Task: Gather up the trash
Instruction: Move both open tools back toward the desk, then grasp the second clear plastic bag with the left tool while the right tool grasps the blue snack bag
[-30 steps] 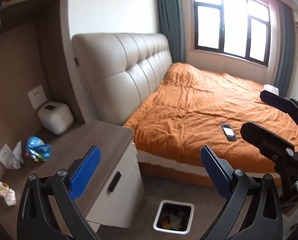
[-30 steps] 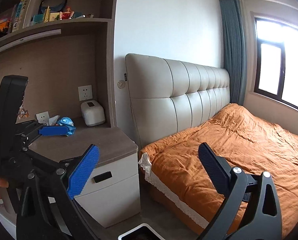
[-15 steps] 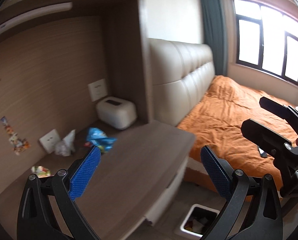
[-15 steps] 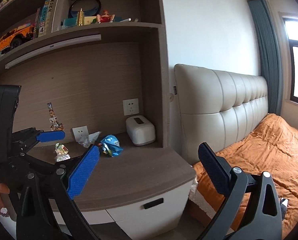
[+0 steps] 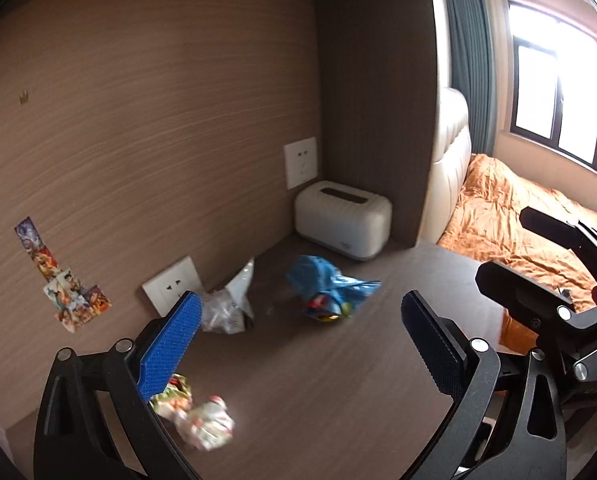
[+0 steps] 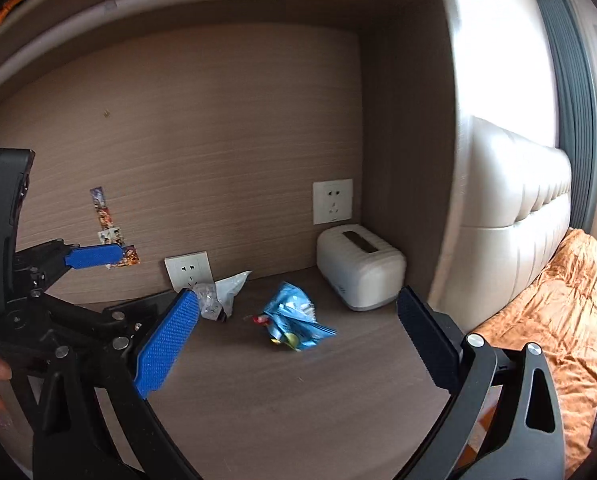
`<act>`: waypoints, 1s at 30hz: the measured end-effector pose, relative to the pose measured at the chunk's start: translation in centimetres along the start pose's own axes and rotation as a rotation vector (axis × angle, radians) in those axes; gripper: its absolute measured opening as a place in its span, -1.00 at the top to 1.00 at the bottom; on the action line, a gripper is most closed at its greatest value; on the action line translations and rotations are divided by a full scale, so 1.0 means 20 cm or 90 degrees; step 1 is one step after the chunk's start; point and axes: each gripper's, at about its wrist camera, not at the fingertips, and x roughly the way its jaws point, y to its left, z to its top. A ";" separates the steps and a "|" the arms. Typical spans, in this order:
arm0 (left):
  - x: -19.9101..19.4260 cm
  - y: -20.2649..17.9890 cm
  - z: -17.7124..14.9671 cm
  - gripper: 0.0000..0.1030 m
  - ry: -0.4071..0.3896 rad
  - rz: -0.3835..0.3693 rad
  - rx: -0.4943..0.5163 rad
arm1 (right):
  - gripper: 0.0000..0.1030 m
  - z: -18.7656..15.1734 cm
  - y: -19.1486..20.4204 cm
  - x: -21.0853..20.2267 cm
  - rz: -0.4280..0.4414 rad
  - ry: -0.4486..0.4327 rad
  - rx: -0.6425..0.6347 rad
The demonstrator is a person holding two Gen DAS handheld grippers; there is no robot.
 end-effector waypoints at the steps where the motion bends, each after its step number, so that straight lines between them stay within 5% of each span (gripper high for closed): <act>1: 0.03 0.04 0.00 -0.91 0.002 0.001 -0.001 | -0.92 0.00 0.02 0.04 -0.002 0.005 0.002; 11: 0.33 0.36 -0.01 -0.91 0.039 -0.001 -0.006 | -0.92 0.02 0.13 0.41 -0.015 0.036 0.008; 30: 0.94 0.49 -0.06 -0.91 0.134 -0.034 -0.017 | -0.92 -0.14 0.14 0.96 -0.093 0.141 0.037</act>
